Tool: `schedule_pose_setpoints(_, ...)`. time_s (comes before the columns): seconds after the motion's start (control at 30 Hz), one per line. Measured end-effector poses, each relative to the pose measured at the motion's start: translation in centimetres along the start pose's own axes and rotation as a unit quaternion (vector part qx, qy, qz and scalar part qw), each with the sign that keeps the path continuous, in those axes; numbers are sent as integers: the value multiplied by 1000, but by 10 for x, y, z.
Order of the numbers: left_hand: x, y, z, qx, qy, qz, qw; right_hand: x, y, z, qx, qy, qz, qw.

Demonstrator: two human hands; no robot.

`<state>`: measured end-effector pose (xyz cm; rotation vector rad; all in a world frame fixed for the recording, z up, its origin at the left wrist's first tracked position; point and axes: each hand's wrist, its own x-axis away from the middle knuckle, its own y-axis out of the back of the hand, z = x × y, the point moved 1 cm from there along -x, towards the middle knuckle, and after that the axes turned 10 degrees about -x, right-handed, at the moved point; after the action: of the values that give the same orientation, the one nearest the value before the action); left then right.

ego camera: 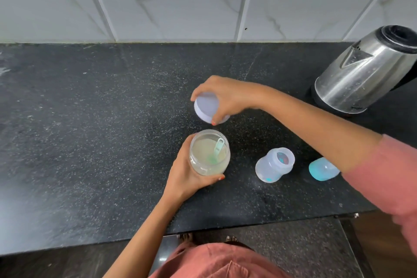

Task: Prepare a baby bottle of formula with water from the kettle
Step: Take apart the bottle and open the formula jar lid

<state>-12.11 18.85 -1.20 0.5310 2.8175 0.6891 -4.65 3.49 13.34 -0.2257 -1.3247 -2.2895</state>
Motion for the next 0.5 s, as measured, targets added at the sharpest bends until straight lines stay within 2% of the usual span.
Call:
schedule_pose_setpoints(0.13, -1, -1, 2, 9, -8, 4, 1000, -51, -3, -27, 12, -51, -39, 998)
schedule_pose_setpoints(0.5, -1, -3, 8, 3, 9, 18, 1000, -113, -50, -59, 77, -103, -11, 992)
